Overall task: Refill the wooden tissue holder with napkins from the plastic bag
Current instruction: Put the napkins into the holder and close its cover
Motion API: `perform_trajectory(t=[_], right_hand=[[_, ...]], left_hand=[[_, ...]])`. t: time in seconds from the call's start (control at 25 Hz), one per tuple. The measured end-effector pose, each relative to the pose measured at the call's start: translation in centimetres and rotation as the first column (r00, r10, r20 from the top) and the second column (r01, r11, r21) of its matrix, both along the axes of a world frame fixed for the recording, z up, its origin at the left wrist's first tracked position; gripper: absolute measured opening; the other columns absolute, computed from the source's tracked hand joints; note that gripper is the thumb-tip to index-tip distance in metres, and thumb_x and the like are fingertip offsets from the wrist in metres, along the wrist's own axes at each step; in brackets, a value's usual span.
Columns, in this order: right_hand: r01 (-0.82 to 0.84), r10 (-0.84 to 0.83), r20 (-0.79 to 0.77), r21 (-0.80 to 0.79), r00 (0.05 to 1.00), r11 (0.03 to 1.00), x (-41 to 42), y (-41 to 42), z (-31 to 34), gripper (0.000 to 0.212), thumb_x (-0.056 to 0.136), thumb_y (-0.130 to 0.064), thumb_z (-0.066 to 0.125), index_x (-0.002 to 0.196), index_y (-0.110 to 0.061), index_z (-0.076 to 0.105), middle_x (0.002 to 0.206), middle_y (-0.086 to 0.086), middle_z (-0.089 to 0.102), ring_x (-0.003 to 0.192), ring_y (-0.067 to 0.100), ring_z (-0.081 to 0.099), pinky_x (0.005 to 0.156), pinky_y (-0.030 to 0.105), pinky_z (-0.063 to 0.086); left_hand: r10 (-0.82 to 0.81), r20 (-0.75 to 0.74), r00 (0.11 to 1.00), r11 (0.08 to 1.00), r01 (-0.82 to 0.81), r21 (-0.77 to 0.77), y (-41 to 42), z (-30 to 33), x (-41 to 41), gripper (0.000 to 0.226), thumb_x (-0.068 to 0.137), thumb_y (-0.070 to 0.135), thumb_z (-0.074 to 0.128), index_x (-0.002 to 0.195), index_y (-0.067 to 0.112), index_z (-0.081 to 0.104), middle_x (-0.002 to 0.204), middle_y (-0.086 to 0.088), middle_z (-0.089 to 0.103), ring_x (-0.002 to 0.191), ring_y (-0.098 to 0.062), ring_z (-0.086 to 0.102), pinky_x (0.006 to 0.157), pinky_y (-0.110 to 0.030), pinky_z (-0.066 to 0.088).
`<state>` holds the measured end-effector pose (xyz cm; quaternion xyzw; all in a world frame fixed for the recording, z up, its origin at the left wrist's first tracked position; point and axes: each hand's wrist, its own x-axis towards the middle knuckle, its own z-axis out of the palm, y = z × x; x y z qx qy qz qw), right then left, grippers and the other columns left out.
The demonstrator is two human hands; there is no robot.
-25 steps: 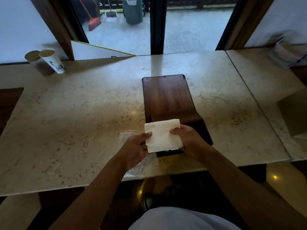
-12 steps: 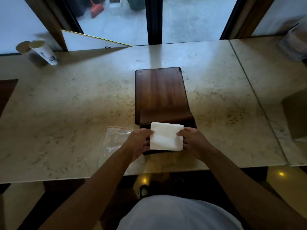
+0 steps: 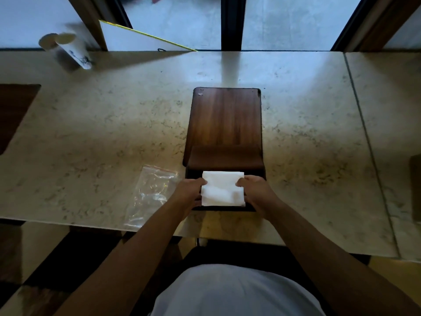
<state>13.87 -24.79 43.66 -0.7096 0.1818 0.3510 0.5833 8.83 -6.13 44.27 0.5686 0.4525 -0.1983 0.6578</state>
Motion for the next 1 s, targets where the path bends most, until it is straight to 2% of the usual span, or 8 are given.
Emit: perform_trajectory(t=[0.16,0.28,0.4,0.48,0.68,0.8,0.92,1.0], right_hand=[[0.03,-0.029,0.016,-0.023,0.999,0.999,0.8,0.7,-0.1,0.031,0.098,-0.017,0.054,0.125,-0.004,0.061,0.12,0.011,0.063,0.109,0.031,0.06,0.096,0.049,0.054],[0.042,-0.042,0.008,-0.075,0.999,0.996,0.9,0.8,-0.5,0.022,0.098,-0.016,0.055,0.115,-0.006,0.063,0.117,0.015,0.064,0.105,0.032,0.061,0.093,0.048,0.054],[0.049,-0.05,0.0,-0.123,0.999,0.991,0.7,0.5,-1.1,0.01,0.095,-0.017,0.057,0.1,-0.009,0.061,0.115,0.017,0.064,0.101,0.03,0.062,0.086,0.045,0.054],[0.042,-0.044,-0.013,-0.129,0.999,0.991,0.5,0.3,-1.5,0.014,0.093,-0.018,0.059,0.099,-0.006,0.064,0.111,0.015,0.066,0.098,0.028,0.062,0.082,0.041,0.053],[0.0,-0.001,-0.008,-0.151,1.0,0.988,0.6,0.6,-2.1,0.015,0.092,-0.02,0.059,0.1,-0.01,0.065,0.094,0.003,0.06,0.086,0.017,0.057,0.07,0.035,0.048],[-0.02,0.021,0.005,-0.184,1.0,0.983,0.7,0.6,-2.7,0.019,0.092,-0.021,0.059,0.096,-0.003,0.064,0.09,0.008,0.056,0.083,0.021,0.055,0.065,0.034,0.042],[-0.006,0.012,0.025,-0.21,1.0,0.978,0.7,0.4,-3.0,0.034,0.09,-0.021,0.06,0.104,0.01,0.063,0.095,0.019,0.055,0.084,0.026,0.053,0.069,0.036,0.04],[-0.009,0.017,0.034,-0.213,0.999,0.977,0.6,0.3,-2.9,0.036,0.089,-0.021,0.061,0.097,0.014,0.061,0.087,0.016,0.049,0.08,0.028,0.05,0.069,0.037,0.037]], left_hand=[[-0.014,0.001,1.0,1.0,0.014,-0.017,0.2,-0.4,1.4,0.038,0.096,0.024,0.058,0.129,0.004,0.059,0.126,-0.02,0.066,0.109,-0.036,0.065,0.083,-0.04,0.056],[-0.047,-0.035,0.998,0.999,0.047,0.002,-0.2,-0.7,2.0,0.042,0.098,0.025,0.057,0.134,0.004,0.054,0.131,-0.019,0.063,0.117,-0.038,0.062,0.097,-0.046,0.054],[-0.108,-0.046,0.993,0.994,0.107,-0.019,-0.4,-1.1,2.2,0.039,0.099,0.026,0.055,0.13,0.002,0.057,0.129,-0.02,0.064,0.114,-0.036,0.063,0.095,-0.046,0.053],[-0.136,-0.05,0.989,0.991,0.136,-0.011,-0.3,-1.5,2.3,0.039,0.1,0.025,0.054,0.129,0.0,0.058,0.129,-0.02,0.064,0.113,-0.036,0.063,0.089,-0.043,0.053],[-0.179,-0.082,0.98,0.981,0.184,0.06,-0.3,-2.6,2.3,0.045,0.098,0.026,0.056,0.133,-0.002,0.055,0.133,-0.02,0.061,0.12,-0.038,0.06,0.106,-0.053,0.047],[-0.184,-0.091,0.979,0.978,0.192,0.084,-0.6,-2.8,2.7,0.047,0.096,0.027,0.058,0.134,-0.001,0.054,0.133,-0.02,0.059,0.12,-0.038,0.058,0.106,-0.053,0.047],[-0.185,-0.094,0.978,0.974,0.196,0.118,-0.9,-2.9,2.8,0.045,0.096,0.026,0.059,0.131,-0.002,0.056,0.13,-0.02,0.06,0.118,-0.039,0.059,0.105,-0.053,0.048],[-0.185,-0.084,0.979,0.973,0.195,0.125,-0.8,-2.9,2.7,0.038,0.096,0.024,0.059,0.123,-0.003,0.06,0.126,-0.022,0.062,0.114,-0.039,0.061,0.103,-0.055,0.05]])
